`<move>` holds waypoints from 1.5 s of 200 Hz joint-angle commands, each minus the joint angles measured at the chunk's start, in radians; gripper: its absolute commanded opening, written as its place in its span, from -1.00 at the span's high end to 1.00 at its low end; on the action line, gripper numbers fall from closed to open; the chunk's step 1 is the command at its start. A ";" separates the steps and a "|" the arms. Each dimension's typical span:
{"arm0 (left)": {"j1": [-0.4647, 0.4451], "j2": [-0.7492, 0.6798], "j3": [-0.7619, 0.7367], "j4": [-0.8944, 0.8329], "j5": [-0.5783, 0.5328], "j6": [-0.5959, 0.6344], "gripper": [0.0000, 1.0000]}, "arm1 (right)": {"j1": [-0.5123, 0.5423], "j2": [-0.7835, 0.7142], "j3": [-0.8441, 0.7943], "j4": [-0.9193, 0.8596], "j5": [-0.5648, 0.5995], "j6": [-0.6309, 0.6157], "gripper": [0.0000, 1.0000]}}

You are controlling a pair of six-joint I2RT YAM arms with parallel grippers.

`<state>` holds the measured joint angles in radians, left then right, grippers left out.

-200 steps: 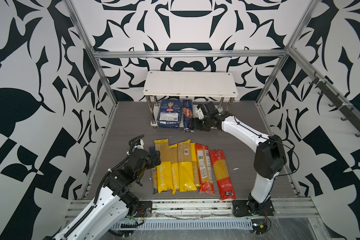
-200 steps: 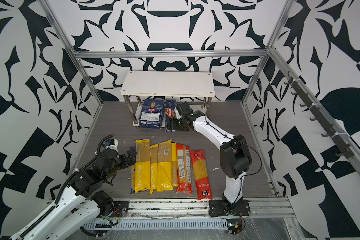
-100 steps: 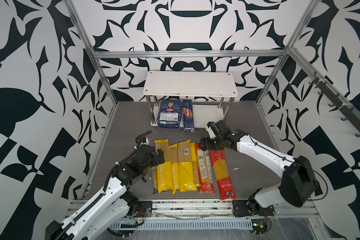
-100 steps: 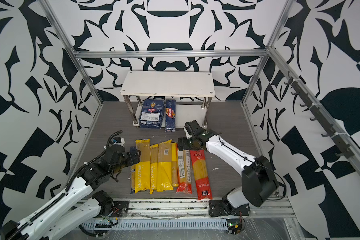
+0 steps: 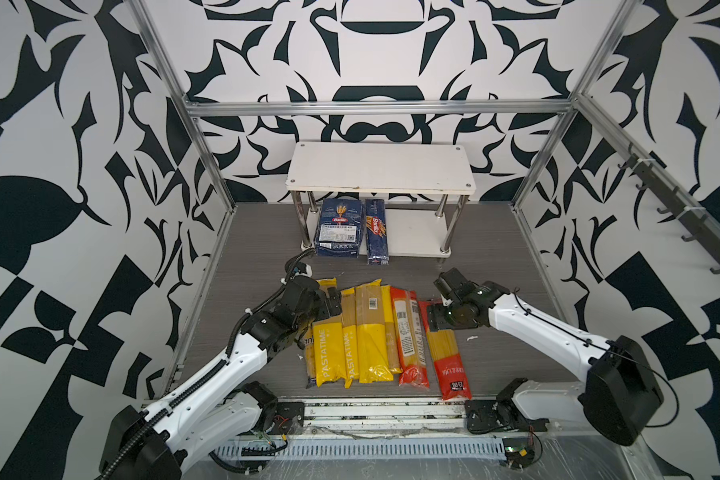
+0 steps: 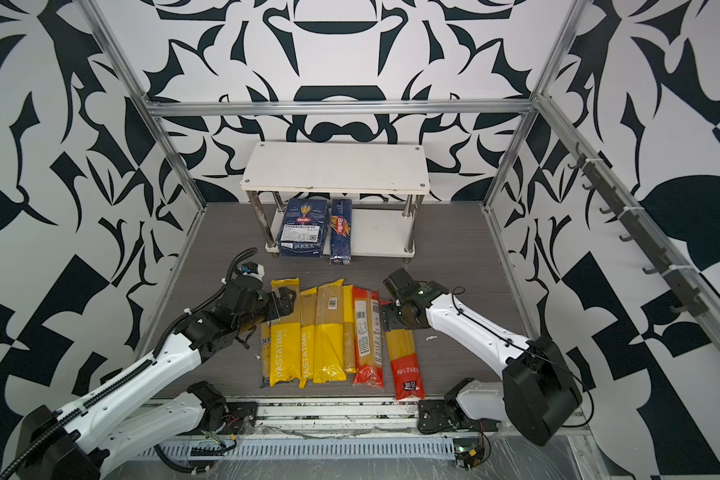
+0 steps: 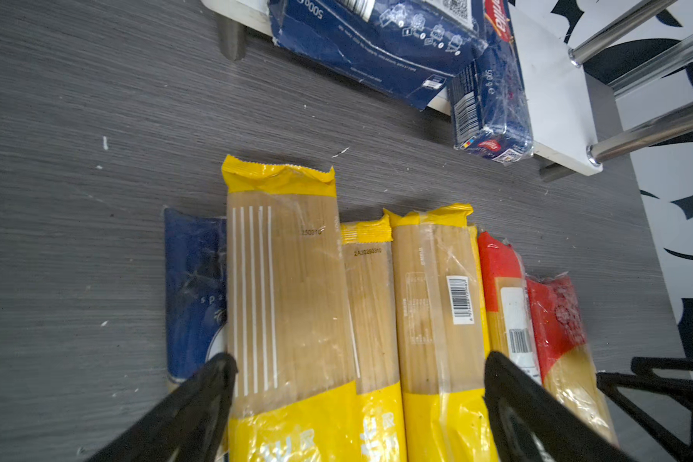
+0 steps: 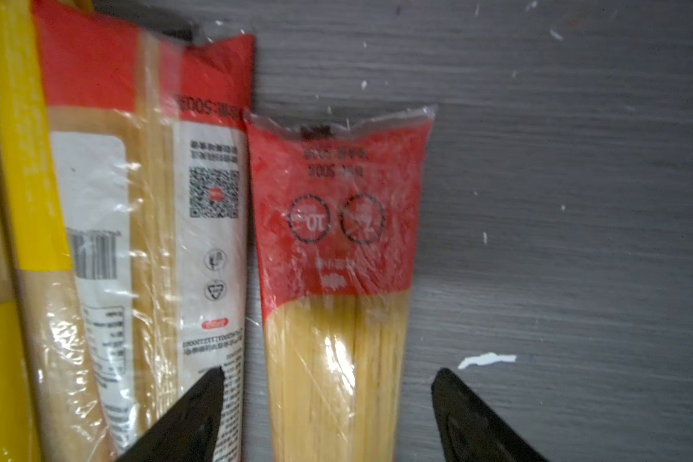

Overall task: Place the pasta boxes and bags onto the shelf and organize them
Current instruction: 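Move the right gripper to the red spaghetti bag and grasp it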

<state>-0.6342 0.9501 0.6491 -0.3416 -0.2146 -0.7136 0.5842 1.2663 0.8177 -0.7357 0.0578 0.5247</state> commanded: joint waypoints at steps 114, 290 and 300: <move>0.002 0.036 -0.008 0.099 0.048 0.006 -0.98 | 0.170 -0.187 -0.128 -0.180 0.043 0.243 -0.74; 0.002 -0.040 -0.054 0.082 0.037 -0.006 -0.99 | 0.283 -0.022 -0.304 0.093 -0.045 0.369 -0.63; 0.002 -0.042 -0.056 0.081 0.036 -0.006 -0.99 | 0.284 -0.001 -0.311 0.115 -0.049 0.370 -0.56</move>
<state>-0.6342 0.9268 0.6136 -0.2543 -0.1741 -0.7136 0.8616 1.2190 0.5430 -0.7036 0.0288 0.8738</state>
